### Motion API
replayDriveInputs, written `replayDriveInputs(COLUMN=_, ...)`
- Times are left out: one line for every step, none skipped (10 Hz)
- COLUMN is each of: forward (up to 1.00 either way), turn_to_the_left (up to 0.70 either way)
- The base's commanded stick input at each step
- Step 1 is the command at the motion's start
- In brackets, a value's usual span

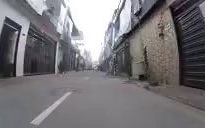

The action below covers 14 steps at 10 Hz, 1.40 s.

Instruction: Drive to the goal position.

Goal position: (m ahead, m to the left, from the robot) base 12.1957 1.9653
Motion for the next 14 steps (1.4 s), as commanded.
replayDriveInputs(forward=0.70, turn_to_the_left=0.00)
replayDriveInputs(forward=0.70, turn_to_the_left=0.00)
replayDriveInputs(forward=0.70, turn_to_the_left=0.00)
replayDriveInputs(forward=0.70, turn_to_the_left=-0.02)
replayDriveInputs(forward=0.70, turn_to_the_left=-0.18)
replayDriveInputs(forward=0.70, turn_to_the_left=-0.29)
replayDriveInputs(forward=0.70, turn_to_the_left=-0.34)
replayDriveInputs(forward=0.70, turn_to_the_left=-0.35)
replayDriveInputs(forward=0.70, turn_to_the_left=-0.35)
replayDriveInputs(forward=0.70, turn_to_the_left=-0.31)
replayDriveInputs(forward=0.70, turn_to_the_left=-0.20)
replayDriveInputs(forward=0.70, turn_to_the_left=-0.07)
replayDriveInputs(forward=0.70, turn_to_the_left=0.00)
replayDriveInputs(forward=0.70, turn_to_the_left=0.00)
